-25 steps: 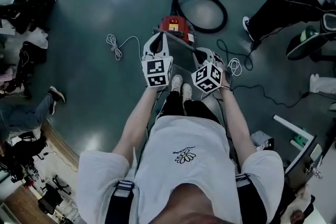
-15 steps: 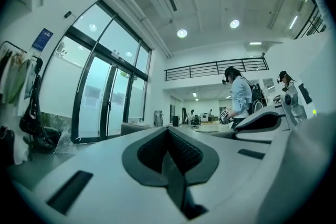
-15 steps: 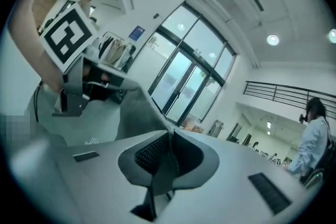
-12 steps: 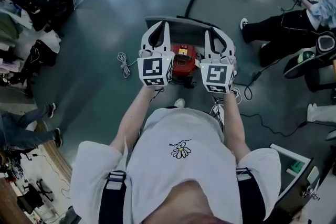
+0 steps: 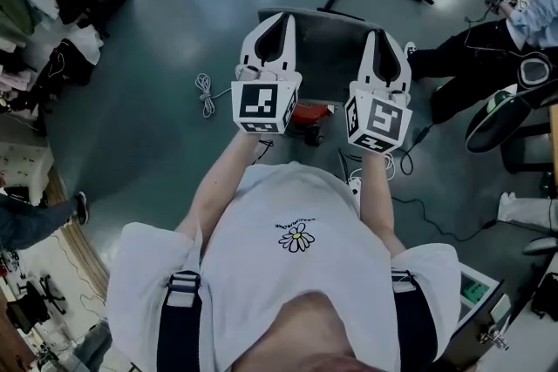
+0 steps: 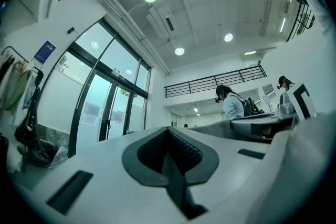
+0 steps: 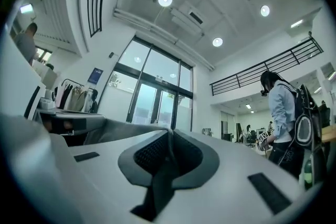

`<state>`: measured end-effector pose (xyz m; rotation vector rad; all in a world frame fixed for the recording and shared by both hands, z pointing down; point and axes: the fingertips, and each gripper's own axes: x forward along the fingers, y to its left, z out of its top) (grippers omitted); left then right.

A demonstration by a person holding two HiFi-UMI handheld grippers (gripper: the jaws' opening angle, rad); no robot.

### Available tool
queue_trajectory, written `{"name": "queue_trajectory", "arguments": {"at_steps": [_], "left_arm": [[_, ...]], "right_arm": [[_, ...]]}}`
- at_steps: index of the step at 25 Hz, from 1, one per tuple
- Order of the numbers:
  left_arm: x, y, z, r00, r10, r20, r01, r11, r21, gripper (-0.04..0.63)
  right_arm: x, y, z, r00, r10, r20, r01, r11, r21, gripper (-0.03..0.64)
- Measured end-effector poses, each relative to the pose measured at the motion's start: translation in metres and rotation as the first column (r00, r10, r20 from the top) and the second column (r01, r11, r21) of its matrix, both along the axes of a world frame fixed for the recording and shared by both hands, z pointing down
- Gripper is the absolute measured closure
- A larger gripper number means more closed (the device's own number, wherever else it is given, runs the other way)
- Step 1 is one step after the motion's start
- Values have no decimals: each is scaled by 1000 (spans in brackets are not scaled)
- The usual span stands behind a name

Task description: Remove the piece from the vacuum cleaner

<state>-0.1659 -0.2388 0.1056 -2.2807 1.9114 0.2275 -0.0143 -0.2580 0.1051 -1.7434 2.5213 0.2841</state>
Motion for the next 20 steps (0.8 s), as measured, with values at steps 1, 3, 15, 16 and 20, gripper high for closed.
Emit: {"name": "queue_trajectory", "arguments": {"at_steps": [1,3,15,16,20], "left_arm": [[-3,0,0,1000,-2,0,2,1000,2,594],[-9,0,-2,1000,-4,1,4,1000,7,594],[-15,-8,12,1000,-7,-22,7,1000,-18,594],[-14,-6,14,1000,-5,-21,4,1000,-22,594],[-13,2,15,1000,4,-20,-4,1000,-29,594]], "right_arm": [[-3,1,1,1000,-3,4,3,1000,-3,583],[-8,2,3,1000,-9,10,9,1000,-10,583],[-13,-7,17,1000,-20,-18,20,1000,-16,583],[-12,-5,19,1000,-17,-14,17,1000,-24,583],[-5,3,22,1000,-8,-3,7,999,-41,583]]}}
